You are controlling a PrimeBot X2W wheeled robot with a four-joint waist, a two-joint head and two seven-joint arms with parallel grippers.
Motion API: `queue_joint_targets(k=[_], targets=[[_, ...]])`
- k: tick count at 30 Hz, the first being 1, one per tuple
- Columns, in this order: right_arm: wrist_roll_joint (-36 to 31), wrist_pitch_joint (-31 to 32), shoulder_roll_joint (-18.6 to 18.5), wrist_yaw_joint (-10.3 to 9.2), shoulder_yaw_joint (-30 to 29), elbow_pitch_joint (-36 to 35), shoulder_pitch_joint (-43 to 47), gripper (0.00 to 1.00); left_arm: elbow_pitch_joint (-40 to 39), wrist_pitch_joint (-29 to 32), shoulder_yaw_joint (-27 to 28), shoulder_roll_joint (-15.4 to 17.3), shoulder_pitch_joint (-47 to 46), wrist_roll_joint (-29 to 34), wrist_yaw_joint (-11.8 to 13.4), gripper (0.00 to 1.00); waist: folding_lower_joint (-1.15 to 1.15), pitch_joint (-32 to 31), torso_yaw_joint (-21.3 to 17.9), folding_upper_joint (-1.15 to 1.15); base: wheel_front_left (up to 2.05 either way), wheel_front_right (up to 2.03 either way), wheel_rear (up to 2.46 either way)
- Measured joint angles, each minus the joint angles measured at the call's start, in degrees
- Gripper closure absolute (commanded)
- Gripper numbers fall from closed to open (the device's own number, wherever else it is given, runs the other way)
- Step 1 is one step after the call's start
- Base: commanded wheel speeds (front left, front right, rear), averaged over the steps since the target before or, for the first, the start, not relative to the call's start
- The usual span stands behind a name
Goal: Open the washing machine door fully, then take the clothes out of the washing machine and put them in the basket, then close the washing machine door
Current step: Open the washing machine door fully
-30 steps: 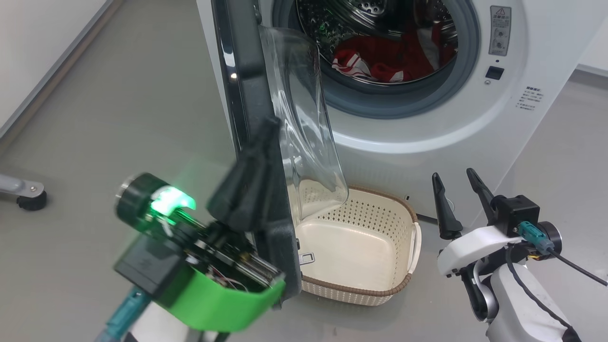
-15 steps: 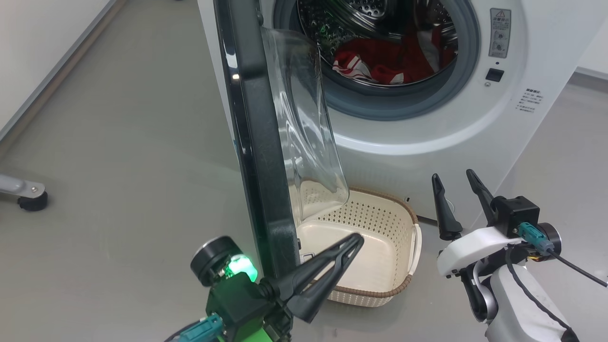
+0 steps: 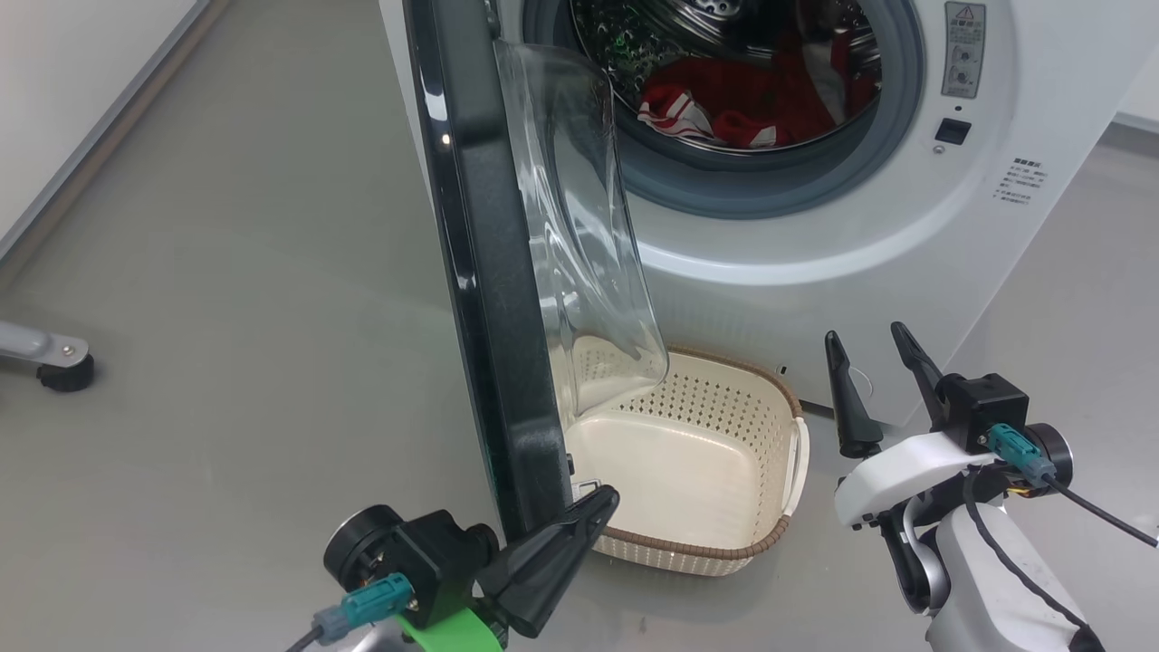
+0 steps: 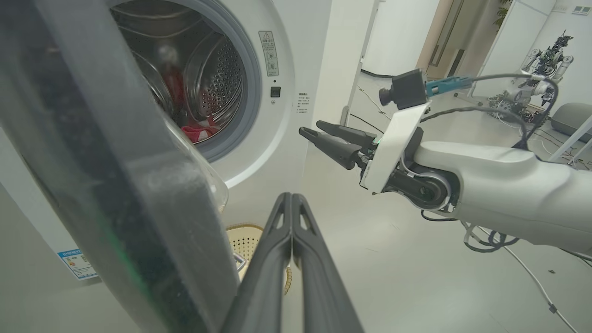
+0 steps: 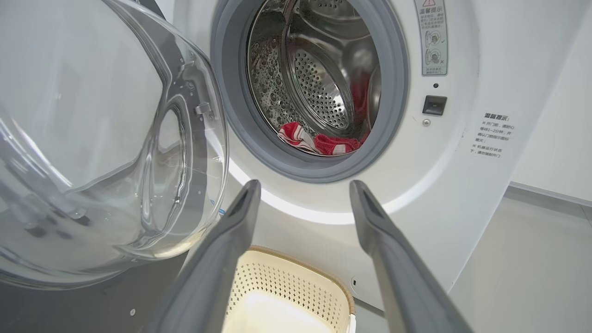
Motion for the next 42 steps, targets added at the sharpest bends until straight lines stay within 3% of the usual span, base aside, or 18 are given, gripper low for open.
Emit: queue_joint_targets(k=[23, 42], targets=[[-1.2, 0.0, 0.3, 0.60, -1.4, 0.5, -0.3, 0.00, 5.2, -1.0, 3.0, -1.6, -0.2, -1.7, 0.4, 1.00, 0.00, 1.7, -0.9, 0.00, 0.00, 0.00, 0.00], [-1.6, 0.0, 0.5, 0.79, -3.0, 1.5, -0.3, 0.00, 7.7, -5.2, 5.5, -3.4, -0.1, -1.6, 3.2, 1.00, 0.00, 1.5, 0.1, 0.00, 0.00, 0.00, 0.00]])
